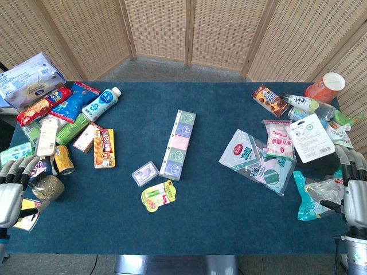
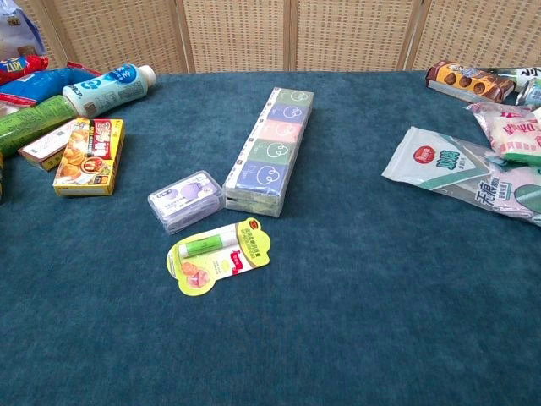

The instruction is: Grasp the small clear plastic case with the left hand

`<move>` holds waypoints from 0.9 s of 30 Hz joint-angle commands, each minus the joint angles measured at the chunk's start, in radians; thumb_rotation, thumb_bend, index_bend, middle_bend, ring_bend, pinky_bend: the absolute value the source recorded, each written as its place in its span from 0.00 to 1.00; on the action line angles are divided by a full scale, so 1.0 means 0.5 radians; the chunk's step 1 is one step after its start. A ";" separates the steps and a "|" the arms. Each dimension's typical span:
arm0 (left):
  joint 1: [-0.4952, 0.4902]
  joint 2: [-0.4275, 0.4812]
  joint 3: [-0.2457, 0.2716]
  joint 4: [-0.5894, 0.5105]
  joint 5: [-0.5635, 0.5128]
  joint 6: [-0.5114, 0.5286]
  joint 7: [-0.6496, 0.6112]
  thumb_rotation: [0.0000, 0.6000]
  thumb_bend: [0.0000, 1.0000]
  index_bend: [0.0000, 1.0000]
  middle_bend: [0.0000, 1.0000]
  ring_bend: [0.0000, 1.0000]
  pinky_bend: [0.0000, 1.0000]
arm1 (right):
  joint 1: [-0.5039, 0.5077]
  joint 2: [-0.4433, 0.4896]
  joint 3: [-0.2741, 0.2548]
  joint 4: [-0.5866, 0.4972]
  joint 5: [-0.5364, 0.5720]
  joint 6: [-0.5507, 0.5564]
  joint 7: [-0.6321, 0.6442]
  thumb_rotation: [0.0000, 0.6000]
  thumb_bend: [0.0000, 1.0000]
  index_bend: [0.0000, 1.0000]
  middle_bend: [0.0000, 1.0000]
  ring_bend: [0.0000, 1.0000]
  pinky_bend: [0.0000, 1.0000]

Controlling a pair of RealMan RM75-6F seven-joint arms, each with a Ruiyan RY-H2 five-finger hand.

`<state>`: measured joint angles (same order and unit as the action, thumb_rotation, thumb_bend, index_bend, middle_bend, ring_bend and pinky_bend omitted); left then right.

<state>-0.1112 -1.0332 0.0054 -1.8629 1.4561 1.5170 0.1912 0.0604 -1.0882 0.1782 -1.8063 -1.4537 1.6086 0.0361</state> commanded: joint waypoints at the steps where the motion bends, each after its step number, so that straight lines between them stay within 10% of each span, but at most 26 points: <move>1: 0.002 -0.001 -0.006 0.006 -0.003 -0.006 0.000 1.00 0.00 0.00 0.00 0.00 0.00 | 0.004 -0.001 0.003 -0.003 0.002 -0.007 0.002 1.00 0.00 0.00 0.00 0.00 0.00; 12: -0.114 -0.172 -0.118 -0.040 -0.149 -0.177 0.122 1.00 0.00 0.00 0.00 0.00 0.00 | -0.003 0.014 0.001 -0.039 -0.024 0.005 0.043 1.00 0.00 0.00 0.00 0.00 0.00; 27: -0.746 -0.855 -0.438 -0.323 -1.102 -0.506 1.253 1.00 0.00 0.00 0.00 0.00 0.00 | -0.013 0.059 0.002 -0.071 -0.043 0.006 0.136 1.00 0.00 0.00 0.00 0.00 0.00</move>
<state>-0.4054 -1.3703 -0.1741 -2.0057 1.0064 1.2855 0.7176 0.0543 -1.0592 0.1795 -1.8415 -1.4746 1.6116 0.1038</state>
